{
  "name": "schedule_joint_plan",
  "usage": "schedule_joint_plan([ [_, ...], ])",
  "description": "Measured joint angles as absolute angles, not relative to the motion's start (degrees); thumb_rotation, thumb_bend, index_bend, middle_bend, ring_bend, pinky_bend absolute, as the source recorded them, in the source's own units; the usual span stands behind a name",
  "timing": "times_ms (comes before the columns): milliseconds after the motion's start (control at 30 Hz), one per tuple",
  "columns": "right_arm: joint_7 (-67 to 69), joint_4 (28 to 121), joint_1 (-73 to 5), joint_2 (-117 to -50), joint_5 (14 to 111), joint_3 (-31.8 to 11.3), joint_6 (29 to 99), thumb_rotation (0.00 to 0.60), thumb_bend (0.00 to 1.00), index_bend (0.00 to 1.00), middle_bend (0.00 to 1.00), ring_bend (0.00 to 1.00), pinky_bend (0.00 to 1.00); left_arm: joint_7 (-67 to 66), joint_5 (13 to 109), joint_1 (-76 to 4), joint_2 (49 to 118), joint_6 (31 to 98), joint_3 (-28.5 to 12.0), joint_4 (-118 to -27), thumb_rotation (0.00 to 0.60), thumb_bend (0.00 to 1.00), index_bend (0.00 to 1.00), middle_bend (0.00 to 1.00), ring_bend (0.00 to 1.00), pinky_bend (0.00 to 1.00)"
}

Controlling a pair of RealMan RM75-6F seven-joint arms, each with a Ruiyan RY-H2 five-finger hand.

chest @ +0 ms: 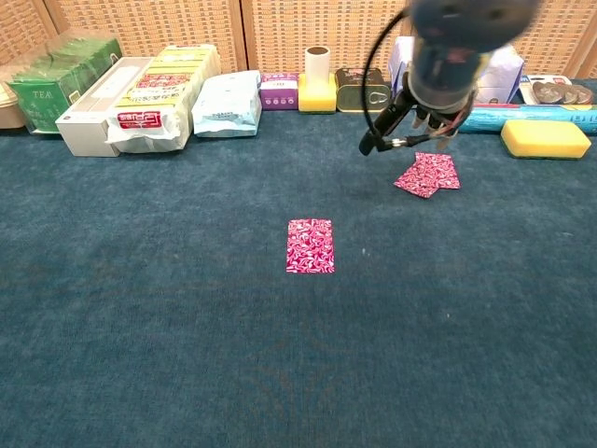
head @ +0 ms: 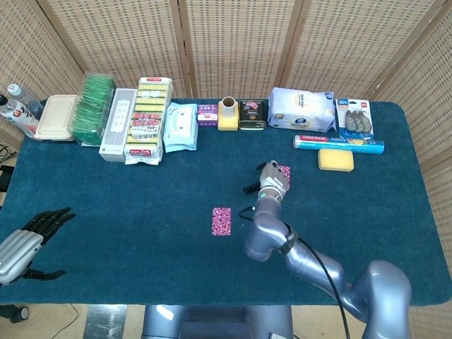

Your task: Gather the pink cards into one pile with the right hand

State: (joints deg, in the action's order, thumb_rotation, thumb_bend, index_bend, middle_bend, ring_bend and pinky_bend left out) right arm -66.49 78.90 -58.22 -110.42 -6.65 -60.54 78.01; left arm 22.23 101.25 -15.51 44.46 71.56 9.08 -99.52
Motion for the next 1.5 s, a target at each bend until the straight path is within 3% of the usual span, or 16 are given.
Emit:
schedule_joint_plan([
  [167, -71.6, 93.22, -48.84, -101.6, -7.48, -52.03, 71.04, 0.6, 0.29, 0.24, 0.0, 0.0, 0.01, 18.89, 100.58, -15.44, 44.93, 70.73, 9.04, -100.94, 0.6, 0.06, 0.0, 0.0, 0.0, 0.0],
  [333, -73.77, 97.34, -45.3, -95.3, -4.08, -43.68, 59.19, 0.6, 0.23, 0.21, 0.0, 0.0, 0.01, 15.63, 99.29, -15.34, 45.53, 69.8, 8.78, -102.17, 0.6, 0.06, 0.0, 0.0, 0.0, 0.0],
  [567, -71.19, 97.14, -43.67, -90.35, 13.22, -34.59, 42.14, 0.6, 0.22, 0.22, 0.0, 0.0, 0.04, 12.54, 97.87, -15.56, 46.31, 68.18, 8.49, -103.33, 0.6, 0.06, 0.0, 0.0, 0.0, 0.0],
  [867, -56.8, 93.72, -44.2, -89.1, 40.24, -29.06, 28.33, 0.6, 0.23, 0.26, 0.02, 0.0, 0.08, 11.6, 96.42, -15.84, 46.64, 67.32, 8.03, -103.76, 0.6, 0.06, 0.0, 0.0, 0.0, 0.0],
  [1167, -50.12, 88.49, -49.37, -91.01, 55.3, -23.25, 24.88, 0.6, 0.23, 0.26, 0.02, 0.0, 0.08, 11.36, 96.62, -15.9, 46.76, 67.17, 8.09, -103.71, 0.6, 0.06, 0.0, 0.0, 0.0, 0.0],
  [1500, -48.77, 83.18, -56.78, -93.68, 63.19, -18.44, 26.67, 0.6, 0.23, 0.26, 0.02, 0.0, 0.08, 11.35, 96.51, -16.04, 46.75, 66.96, 8.08, -103.72, 0.6, 0.06, 0.0, 0.0, 0.0, 0.0],
])
